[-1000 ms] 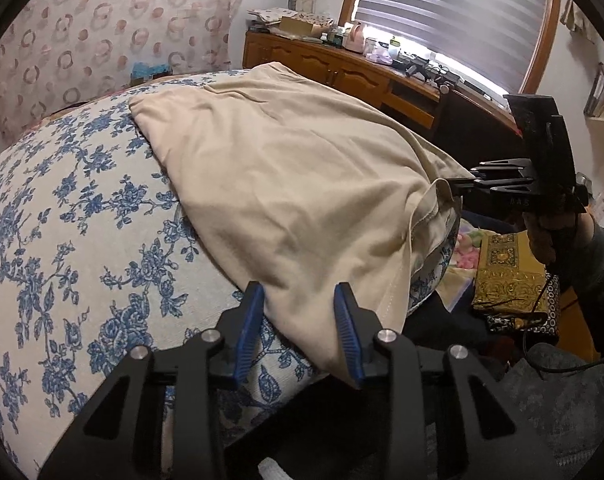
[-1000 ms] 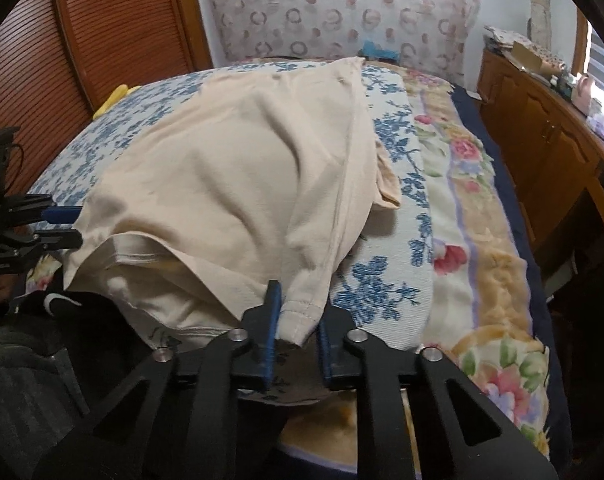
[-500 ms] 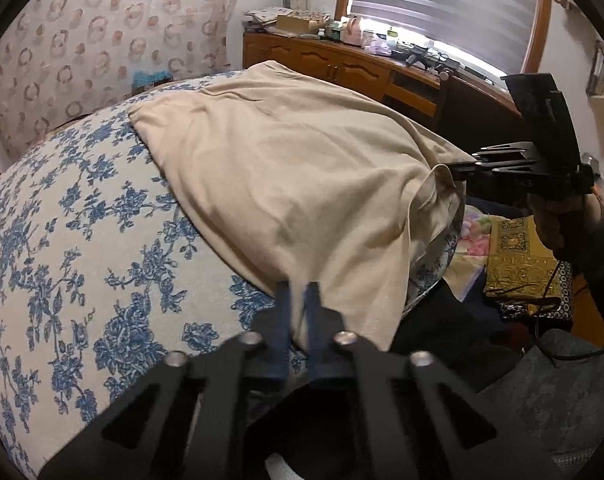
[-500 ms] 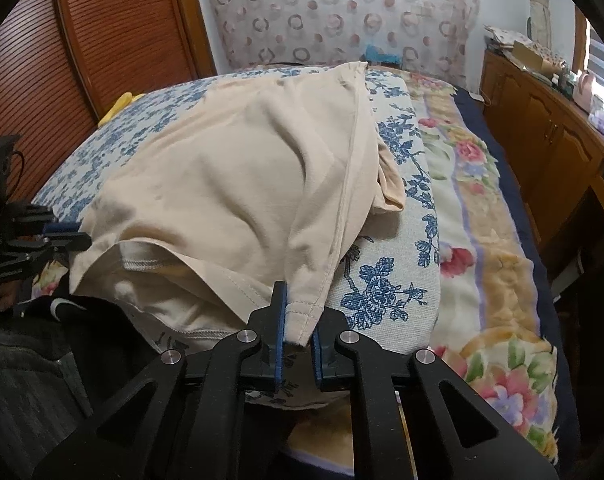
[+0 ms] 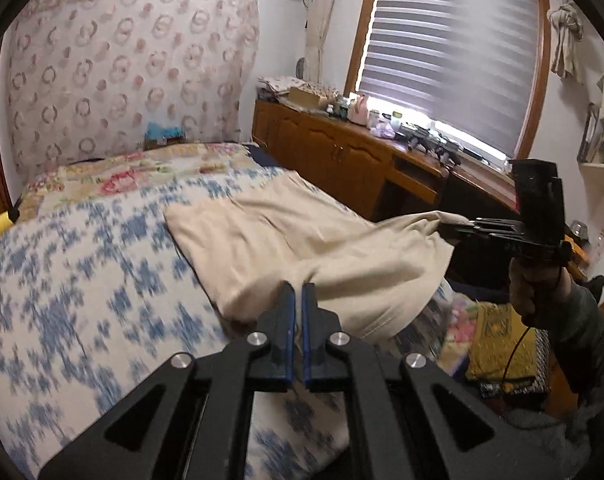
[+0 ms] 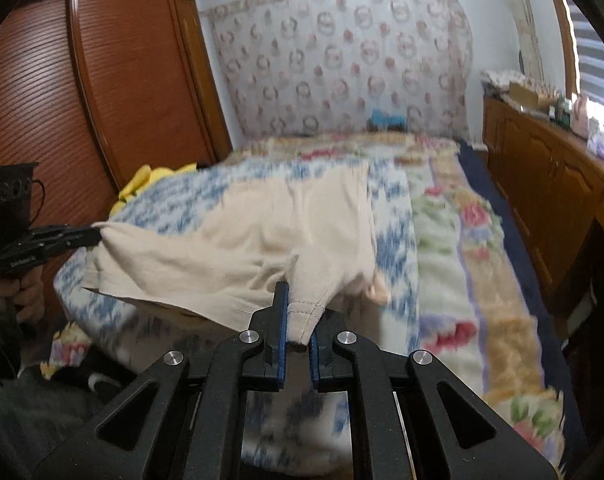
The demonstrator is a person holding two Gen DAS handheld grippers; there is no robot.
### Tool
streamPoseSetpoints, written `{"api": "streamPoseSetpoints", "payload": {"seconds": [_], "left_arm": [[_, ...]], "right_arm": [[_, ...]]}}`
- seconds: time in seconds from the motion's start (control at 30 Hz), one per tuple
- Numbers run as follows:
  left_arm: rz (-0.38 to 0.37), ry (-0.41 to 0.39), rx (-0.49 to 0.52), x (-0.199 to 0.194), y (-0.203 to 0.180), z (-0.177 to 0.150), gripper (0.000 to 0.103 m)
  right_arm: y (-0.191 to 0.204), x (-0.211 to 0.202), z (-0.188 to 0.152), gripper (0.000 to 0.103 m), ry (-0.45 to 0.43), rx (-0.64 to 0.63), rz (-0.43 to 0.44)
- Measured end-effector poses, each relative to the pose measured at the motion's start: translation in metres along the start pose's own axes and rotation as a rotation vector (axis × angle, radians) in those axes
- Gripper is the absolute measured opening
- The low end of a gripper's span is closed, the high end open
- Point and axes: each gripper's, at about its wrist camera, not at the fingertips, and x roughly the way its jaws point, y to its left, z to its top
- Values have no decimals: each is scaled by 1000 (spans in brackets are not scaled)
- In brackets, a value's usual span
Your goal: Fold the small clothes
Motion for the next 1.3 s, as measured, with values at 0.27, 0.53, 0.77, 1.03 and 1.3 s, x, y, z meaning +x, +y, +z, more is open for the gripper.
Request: {"api": "streamPoseSetpoints", "payload": {"seconds": [0.27,0.53,0.77,1.03,1.3], "left_arm": [[47,-19,-24,41,48,53,0],[75,10,-58,93,98,84,0],[92,71,-78,138,132,89,0],[129,79,-125,153,162,92,23],[95,165,-94,151,157,72,45]], "right_arm": [[-14,41,70,5,-67,-41,-19],[-31,117,120,5,-19,-80,-40],[-50,179,131,5,50,-77,-36],[-61,219,136,13,90,-79,-60],[-59,219,138,41,97,-65,-90]]}}
